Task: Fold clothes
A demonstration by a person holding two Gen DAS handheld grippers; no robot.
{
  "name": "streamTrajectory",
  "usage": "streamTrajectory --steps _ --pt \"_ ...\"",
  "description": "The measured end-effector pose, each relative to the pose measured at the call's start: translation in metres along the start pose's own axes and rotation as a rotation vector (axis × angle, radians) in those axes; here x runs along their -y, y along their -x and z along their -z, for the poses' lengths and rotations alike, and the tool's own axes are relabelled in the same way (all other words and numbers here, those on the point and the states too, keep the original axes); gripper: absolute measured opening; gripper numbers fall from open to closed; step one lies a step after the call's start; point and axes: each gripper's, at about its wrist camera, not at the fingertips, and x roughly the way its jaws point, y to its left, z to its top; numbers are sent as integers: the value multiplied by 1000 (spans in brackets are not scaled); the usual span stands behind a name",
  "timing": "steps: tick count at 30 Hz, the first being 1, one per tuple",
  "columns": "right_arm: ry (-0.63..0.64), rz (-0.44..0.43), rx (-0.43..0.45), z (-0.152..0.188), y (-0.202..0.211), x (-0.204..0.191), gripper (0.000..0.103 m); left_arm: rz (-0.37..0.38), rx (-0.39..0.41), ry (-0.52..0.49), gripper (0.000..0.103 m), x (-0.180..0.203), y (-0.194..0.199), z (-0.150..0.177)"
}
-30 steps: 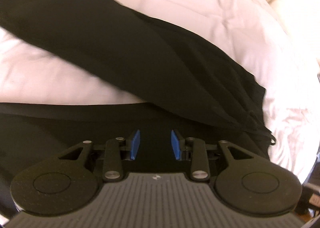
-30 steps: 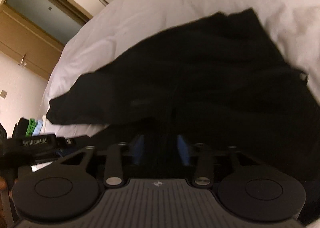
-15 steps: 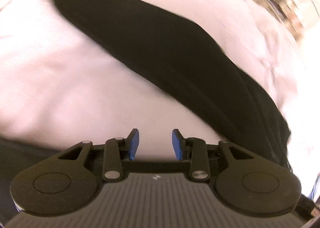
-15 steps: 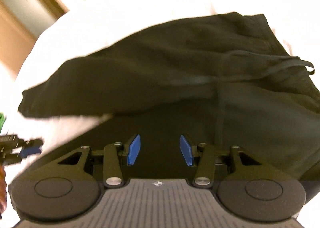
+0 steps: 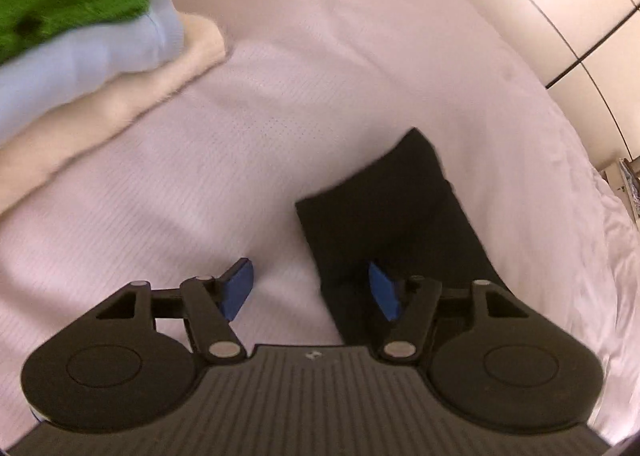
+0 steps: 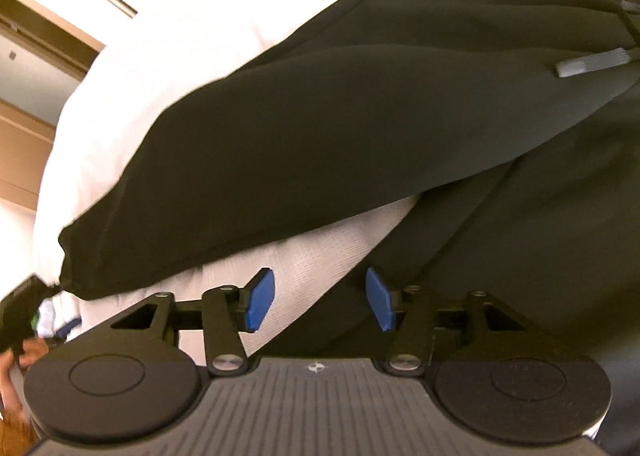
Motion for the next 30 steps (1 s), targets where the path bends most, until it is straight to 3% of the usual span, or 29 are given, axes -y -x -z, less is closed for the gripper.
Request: streamTrajectory --steps 1,2,4,6,8,10,14,18,22,25,27,30 --pt "3 12 -1 0 -2 -2 58 14 7 -25 22 0 -3 -3" --pt "4 23 -2 1 -4 -3 58 22 35 -69 6 7 6 -4" --pt "10 44 -7 1 -7 -5 58 41 96 -156 5 19 24 -5" --pt "14 58 -6 2 -9 -7 58 80 217 -232 5 23 67 -1" --pt "15 64 -7 2 -10 -10 58 46 304 -313 7 15 98 9" --pt "24 70 -10 3 -12 -11 58 -36 298 -361 7 -3 98 17" --pt "70 72 -18 4 -11 -12 60 -188 119 -436 14 -37 41 43" --pt "127 68 -23 7 -4 -12 60 -271 196 -580 16 -18 44 53" --pt "170 64 -26 9 9 -8 60 -278 237 -524 28 -21 82 46" --pt "164 62 4 9 37 11 60 -313 235 -461 26 -26 114 54" --pt "159 90 39 9 58 30 60 -291 189 -409 24 -23 132 70" --pt "165 155 97 9 92 63 60 -173 86 -367 24 -17 167 110"
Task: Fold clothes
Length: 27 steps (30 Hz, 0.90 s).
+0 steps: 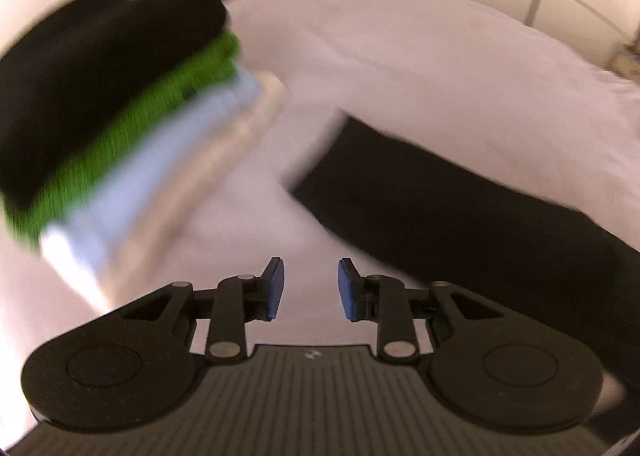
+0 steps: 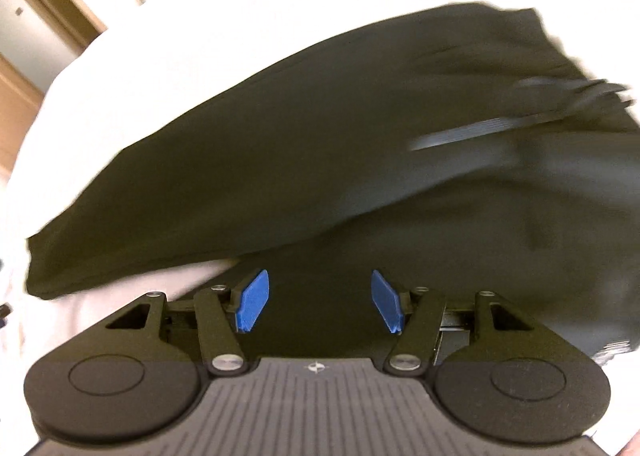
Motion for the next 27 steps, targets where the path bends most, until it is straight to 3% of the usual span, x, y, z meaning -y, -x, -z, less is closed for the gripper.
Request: streamTrajectory --steps 4,6,8,10,14,19,23,27 --pt "26 145 42 9 15 59 60 217 -128 -57 26 38 41 74" --pt "15 180 29 20 14 90 60 246 -184 -109 27 59 46 115" --pt "4 214 16 31 13 121 65 187 -226 -118 27 71 43 153" --pt "-9 235 3 41 13 150 68 96 -246 -52 26 69 48 182" --pt "-34 110 -1 50 39 168 68 29 -217 125 29 49 83 209" --pt "-166 28 17 42 69 225 68 -20 -174 328 34 12 96 216" --pt "-369 -11 44 30 72 284 68 -36 -128 495 44 -25 79 209" --pt "-534 -65 83 27 57 315 70 -38 -106 622 48 -61 50 200"
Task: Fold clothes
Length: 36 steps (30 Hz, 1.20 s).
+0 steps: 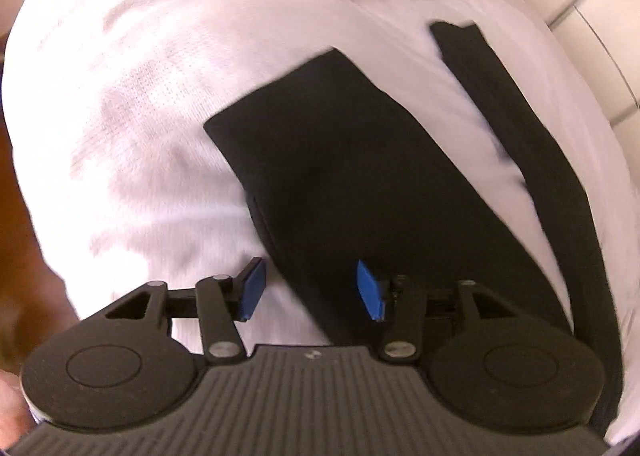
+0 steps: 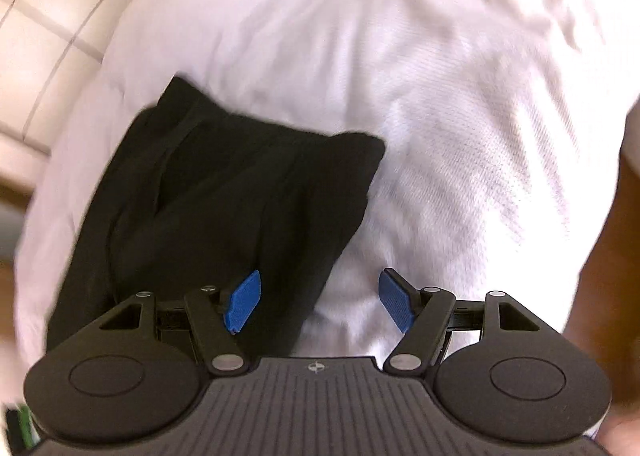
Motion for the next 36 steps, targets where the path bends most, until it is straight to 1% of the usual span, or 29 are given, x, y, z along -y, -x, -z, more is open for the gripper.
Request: streamTrajectory --steps 2,3,4,5,6,7,8,9,10,12,13,14,15,16,17,18,19,20,21,22,23,24,26,27,28,29,31,33,36 --pt "-37 -14 23 -1 -7 2 73 -5 0 6 46 -3 -11 -8" --pt "-49 -15 35 -1 -10 1 73 -11 7 -6 38 -3 -14 -12" --pt "-49 -6 47 0 -11 -1 62 -28 20 -48 11 1 -10 -15" --pt "-44 2 56 1 -11 -4 33 -25 24 -95 1 4 -5 -19" --pt "-23 8 55 2 -8 -11 15 -20 31 -139 1 7 1 -23" --pt "-2 14 54 3 -4 -18 4 0 48 -170 1 7 15 -25" --pt "21 21 54 0 0 -24 3 20 64 -202 2 7 29 -26" --pt "49 30 62 -10 7 -26 3 37 81 -236 3 7 42 -28" --pt "71 35 69 -18 14 -28 3 35 92 -286 4 8 51 -30" --pt "64 27 71 -20 34 -32 2 28 112 -383 4 9 66 -34" --pt "63 31 61 -24 36 -28 2 6 103 -409 4 11 64 -31" --pt "64 40 47 -27 36 -24 2 -19 90 -435 5 13 59 -29" --pt "71 65 23 -27 28 -20 3 -59 55 -457 6 9 45 -25" --pt "71 92 -1 -27 20 -15 7 -102 20 -480 11 5 30 -20" --pt "50 122 -28 -25 12 -8 15 -151 -3 -511 12 5 16 -14" --pt "29 153 -55 -23 3 -1 19 -176 2 -542 12 8 13 -8" --pt "17 180 -70 -22 -2 4 28 -200 9 -576 12 13 11 -2" --pt "33 196 -47 -21 4 -1 40 -216 27 -618 12 19 14 2" --pt "48 212 -25 -19 9 -5 45 -225 49 -648 12 22 20 6" --pt "76 230 0 -18 15 -11 52 -237 71 -675 15 24 26 9" --pt "138 252 33 -15 21 -20 53 -269 90 -678 24 22 32 11" --pt "200 274 65 -12 27 -28 54 -300 106 -679 28 20 37 13" --pt "318 305 121 -6 38 -45 59 -358 101 -642 27 11 38 14" --pt "356 278 116 0 36 -51 62 -387 99 -623 27 6 39 14" --pt "393 250 111 5 34 -57 67 -411 95 -609 23 3 39 15" --pt "425 231 99 10 31 -62 68 -400 78 -627 23 9 40 21" --pt "456 246 31 20 18 -66 68 -380 45 -667 24 21 41 35" --pt "486 261 -37 29 6 -70 67 -379 34 -742 24 43 50 57" --pt "525 270 -129 42 -9 -76 63 -294 -3 -765 26 77 74 83"
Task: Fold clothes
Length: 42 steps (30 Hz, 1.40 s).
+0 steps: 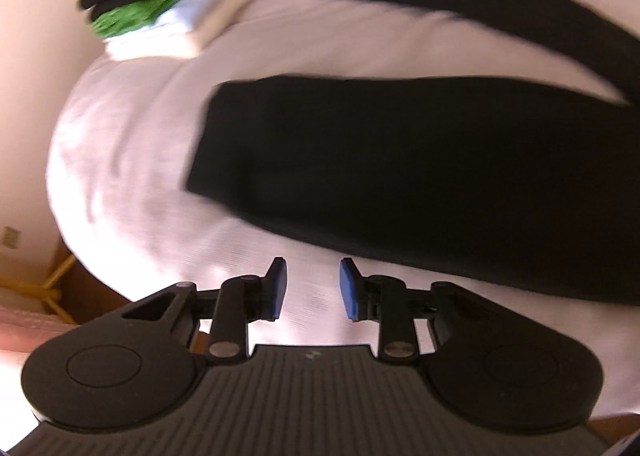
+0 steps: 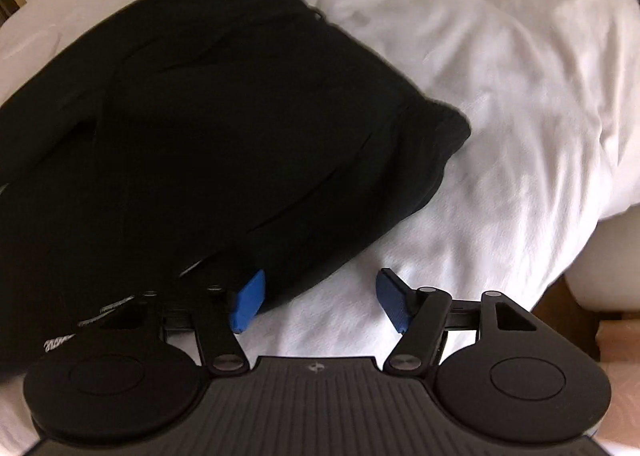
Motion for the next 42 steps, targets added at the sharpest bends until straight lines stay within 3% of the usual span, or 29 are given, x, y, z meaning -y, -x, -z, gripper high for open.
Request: streamTrajectory --steps 7,16,27,30,35,42 --pt "123 -170 86 0 99 -30 79 73 89 -67 43 61 103 -1" --pt "239 -240 85 16 180 -38 87 88 171 -88 45 83 198 19" --pt "299 -275 112 18 217 -50 91 88 230 -64 46 81 247 38" --pt "297 -274 112 20 221 -48 91 91 247 -77 61 84 254 41" --pt "302 -273 115 25 225 -43 93 95 283 -103 61 91 264 46" --pt "324 -260 116 29 231 -47 93 106 274 -108 63 93 265 51"
